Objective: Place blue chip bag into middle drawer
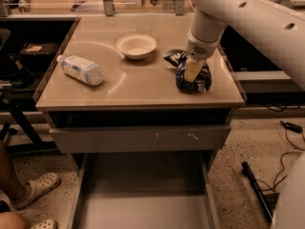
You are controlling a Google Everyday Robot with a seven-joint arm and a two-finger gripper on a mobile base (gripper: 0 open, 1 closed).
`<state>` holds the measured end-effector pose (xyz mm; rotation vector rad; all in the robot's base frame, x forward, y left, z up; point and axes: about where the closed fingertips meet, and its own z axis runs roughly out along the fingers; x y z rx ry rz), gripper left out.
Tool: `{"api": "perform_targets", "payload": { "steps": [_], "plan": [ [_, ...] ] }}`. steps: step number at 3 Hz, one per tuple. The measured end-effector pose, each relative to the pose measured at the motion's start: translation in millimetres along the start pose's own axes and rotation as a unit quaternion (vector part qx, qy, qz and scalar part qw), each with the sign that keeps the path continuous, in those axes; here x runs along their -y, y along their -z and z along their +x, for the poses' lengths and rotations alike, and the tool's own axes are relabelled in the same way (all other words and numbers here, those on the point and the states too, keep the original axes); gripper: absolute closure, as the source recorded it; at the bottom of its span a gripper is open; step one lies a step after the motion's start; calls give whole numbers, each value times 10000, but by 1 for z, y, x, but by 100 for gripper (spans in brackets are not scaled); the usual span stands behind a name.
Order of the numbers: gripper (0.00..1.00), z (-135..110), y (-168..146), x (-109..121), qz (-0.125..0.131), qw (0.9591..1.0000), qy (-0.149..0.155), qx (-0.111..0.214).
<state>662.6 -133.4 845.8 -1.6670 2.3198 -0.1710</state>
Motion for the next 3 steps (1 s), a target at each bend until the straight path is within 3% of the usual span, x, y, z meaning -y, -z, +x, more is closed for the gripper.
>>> {"api": "perform_targets", "payload": {
  "steps": [1, 2, 3],
  "plan": [
    [100, 17, 27, -24, 36, 9999, -88, 99],
    [100, 38, 47, -63, 6, 9995, -306, 92],
    [100, 46, 54, -105, -129, 9983, -435, 358]
  ]
}}
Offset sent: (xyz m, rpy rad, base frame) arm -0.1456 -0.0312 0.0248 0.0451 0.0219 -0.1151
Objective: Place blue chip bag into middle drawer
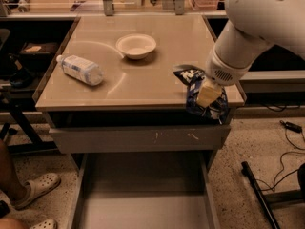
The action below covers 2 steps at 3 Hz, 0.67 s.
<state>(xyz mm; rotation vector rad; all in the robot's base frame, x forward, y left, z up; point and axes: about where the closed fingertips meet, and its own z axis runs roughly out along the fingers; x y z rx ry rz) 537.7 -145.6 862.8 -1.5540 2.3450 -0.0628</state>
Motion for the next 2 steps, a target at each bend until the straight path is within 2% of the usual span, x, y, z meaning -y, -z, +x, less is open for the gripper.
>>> {"api": "perform_targets", "payload": {
  "steps": [2],
  "plan": [
    [100, 6, 5, -17, -80, 9999, 30, -84]
  ]
}}
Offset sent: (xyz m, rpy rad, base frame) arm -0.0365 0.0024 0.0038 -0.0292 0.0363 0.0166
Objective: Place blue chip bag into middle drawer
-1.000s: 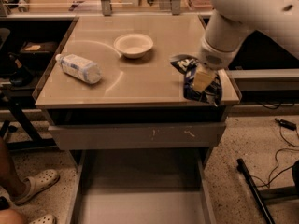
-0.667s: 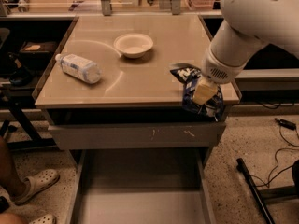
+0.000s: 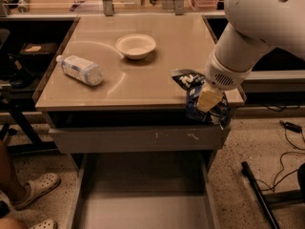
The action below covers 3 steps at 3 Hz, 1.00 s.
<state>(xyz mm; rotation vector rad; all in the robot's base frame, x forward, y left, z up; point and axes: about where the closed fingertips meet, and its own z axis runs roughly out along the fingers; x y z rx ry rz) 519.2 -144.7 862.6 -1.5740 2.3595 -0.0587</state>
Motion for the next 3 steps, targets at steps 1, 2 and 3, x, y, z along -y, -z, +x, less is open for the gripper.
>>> {"api": "perform_targets", "payload": {
  "steps": [1, 2, 3],
  "plan": [
    [100, 6, 9, -47, -198, 9997, -64, -98],
    [100, 11, 2, -100, -555, 9982, -179, -119],
    [100, 11, -3, -114, -743, 9970, -217, -99]
  ]
}}
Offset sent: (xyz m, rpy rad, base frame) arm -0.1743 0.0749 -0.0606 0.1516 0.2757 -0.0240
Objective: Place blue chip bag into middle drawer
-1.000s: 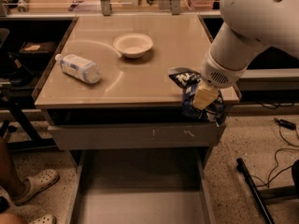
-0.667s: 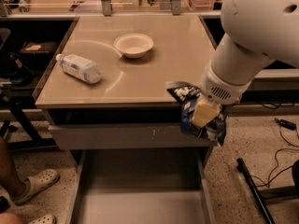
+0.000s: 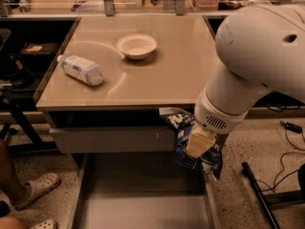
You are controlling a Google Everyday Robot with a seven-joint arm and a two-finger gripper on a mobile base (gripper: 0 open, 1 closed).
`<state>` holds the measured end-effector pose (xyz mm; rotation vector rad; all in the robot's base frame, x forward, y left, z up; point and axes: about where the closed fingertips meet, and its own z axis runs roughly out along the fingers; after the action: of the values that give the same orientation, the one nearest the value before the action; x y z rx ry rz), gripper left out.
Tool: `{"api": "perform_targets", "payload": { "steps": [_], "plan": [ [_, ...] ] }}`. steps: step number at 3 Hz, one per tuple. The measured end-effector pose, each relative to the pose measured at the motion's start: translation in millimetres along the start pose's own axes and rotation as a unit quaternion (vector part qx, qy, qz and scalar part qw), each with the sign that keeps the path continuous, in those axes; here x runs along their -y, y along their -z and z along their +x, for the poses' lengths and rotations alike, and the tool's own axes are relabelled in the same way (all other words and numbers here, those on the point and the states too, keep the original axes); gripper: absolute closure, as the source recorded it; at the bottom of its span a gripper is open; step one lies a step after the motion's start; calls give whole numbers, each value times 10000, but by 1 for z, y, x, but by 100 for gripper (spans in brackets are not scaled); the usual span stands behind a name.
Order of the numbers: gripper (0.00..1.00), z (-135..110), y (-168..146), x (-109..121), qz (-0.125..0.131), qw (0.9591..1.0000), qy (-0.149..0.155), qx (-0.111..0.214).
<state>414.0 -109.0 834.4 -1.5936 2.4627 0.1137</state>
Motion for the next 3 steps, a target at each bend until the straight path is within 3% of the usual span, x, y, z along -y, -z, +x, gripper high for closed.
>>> {"api": "perform_targets", "payload": {
  "steps": [1, 2, 3],
  "plan": [
    [100, 0, 0, 0, 12, 10000, 2, -2],
    [100, -13, -32, -29, -357, 9992, 94, 129],
    [100, -36, -86, -64, -790, 9960, 213, 353]
  ]
}}
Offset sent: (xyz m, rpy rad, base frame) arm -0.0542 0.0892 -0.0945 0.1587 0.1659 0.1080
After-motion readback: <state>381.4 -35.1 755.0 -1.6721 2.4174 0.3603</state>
